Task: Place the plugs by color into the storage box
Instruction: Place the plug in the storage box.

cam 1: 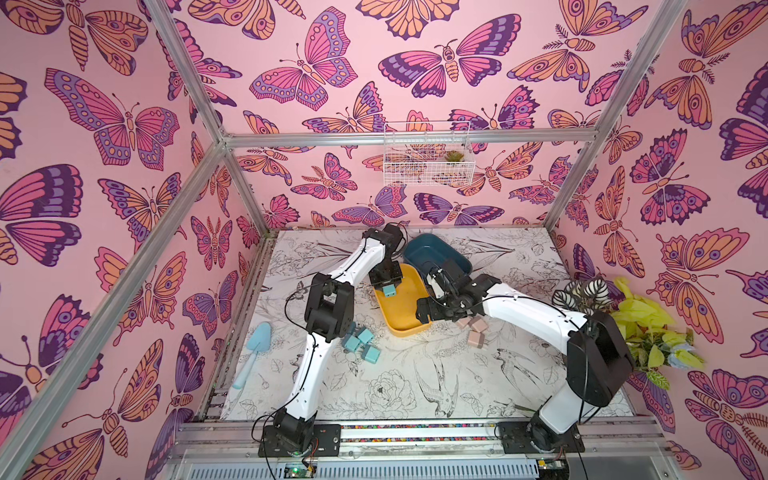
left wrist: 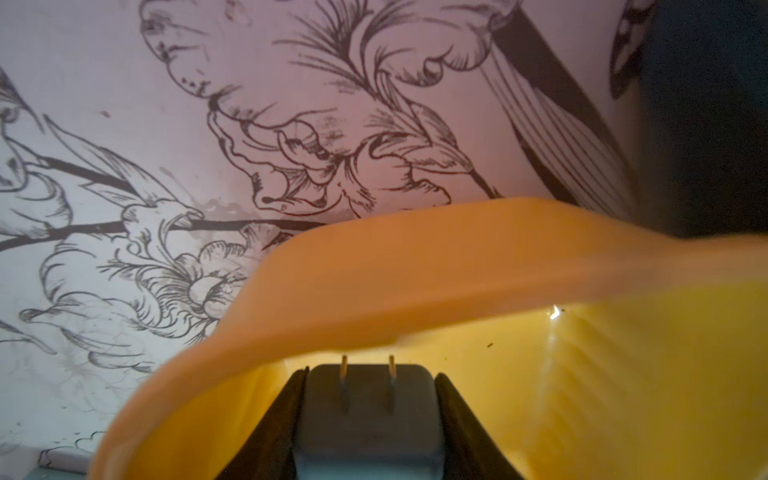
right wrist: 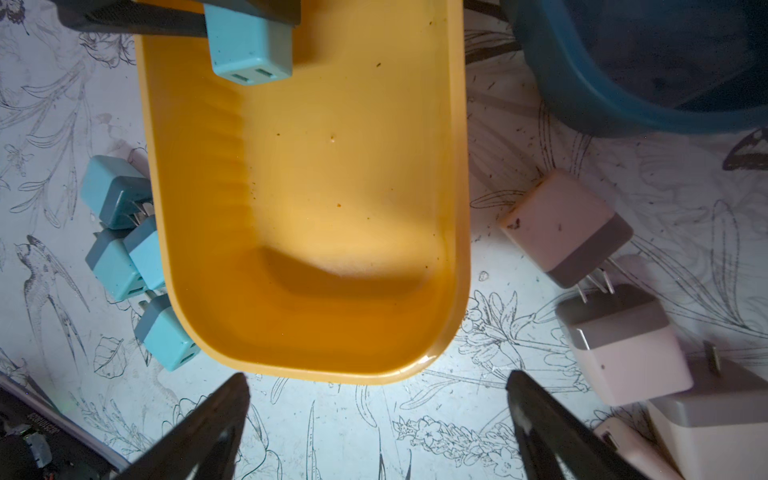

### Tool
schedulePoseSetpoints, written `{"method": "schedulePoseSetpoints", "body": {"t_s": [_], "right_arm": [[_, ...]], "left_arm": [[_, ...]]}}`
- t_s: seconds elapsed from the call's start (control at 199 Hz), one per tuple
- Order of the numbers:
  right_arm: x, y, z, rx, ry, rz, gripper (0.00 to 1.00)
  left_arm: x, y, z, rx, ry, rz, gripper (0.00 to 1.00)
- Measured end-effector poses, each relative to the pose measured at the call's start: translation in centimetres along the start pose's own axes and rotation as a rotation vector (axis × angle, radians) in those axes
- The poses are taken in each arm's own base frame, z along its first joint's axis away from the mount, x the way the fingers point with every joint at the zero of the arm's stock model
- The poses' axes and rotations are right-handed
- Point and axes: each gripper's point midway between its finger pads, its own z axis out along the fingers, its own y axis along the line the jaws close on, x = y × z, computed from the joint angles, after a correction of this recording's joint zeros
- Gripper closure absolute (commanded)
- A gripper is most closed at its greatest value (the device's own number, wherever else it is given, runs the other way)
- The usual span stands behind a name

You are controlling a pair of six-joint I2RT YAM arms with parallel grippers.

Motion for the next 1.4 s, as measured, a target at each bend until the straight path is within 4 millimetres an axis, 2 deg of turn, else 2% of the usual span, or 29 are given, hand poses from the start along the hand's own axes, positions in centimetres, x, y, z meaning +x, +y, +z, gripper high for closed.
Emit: {"method": "schedulePoseSetpoints", "body": {"t_s": [0.201,0.277,0.357,0.468,0.548,0.679,0.845,0.93,1.026,1.091,1.162,1.292,1.403], "right_arm": [[0.8,-0.7,0.5,0.023,0.018,0.013,0.02],[1.0,-0.8,0.6,0.027,0.021,0.021,0.02],[0.9,-0.9,0.6,0.029,0.018,0.022,0.02],[0.9,-0.9,0.6,0.034,0.016,0.024,0.02],[0.8,-1.0,0.5,0.039,0.013,0.024,0.02],[0.7,-1.1,0.4,0.043,0.003,0.025,0.02],[0.6,-1.0,0.4,0.040,-0.001,0.026,0.02],[0.4,-1.0,0.4,0.036,-0.008,0.027,0.02],[0.3,-0.8,0.4,0.030,-0.014,0.026,0.02],[0.3,-0.8,0.5,0.027,-0.014,0.027,0.02],[0.6,-0.9,0.6,0.025,-0.008,0.030,0.02],[1.1,-1.0,1.0,0.023,0.004,0.038,0.02],[1.5,-1.1,1.3,0.021,0.013,0.044,0.03]], "left_arm": [[0.1,0.4,1.5,-0.026,0.019,-0.010,0.49],[0.2,0.4,1.7,-0.026,0.025,-0.012,0.41],[0.2,0.4,1.7,-0.023,0.027,-0.013,0.32],[0.2,0.3,1.5,-0.021,0.026,-0.013,0.28],[-0.2,-0.1,0.5,-0.009,0.009,-0.002,0.27],[-0.8,-1.1,-3.4,0.044,-0.054,0.028,0.26],[-0.7,-1.2,-12.2,0.117,-0.186,0.076,0.27],[-0.1,0.5,-16.2,0.123,-0.247,0.080,0.27],[1.0,4.1,-17.9,0.084,-0.255,0.047,0.27],[1.8,7.0,-17.6,0.035,-0.234,0.017,0.27],[2.9,10.2,-16.0,-0.026,-0.187,-0.016,0.27],[5.8,15.1,-11.6,-0.119,-0.079,-0.061,0.25],[7.9,17.8,-8.1,-0.145,-0.006,-0.109,0.18]]}}
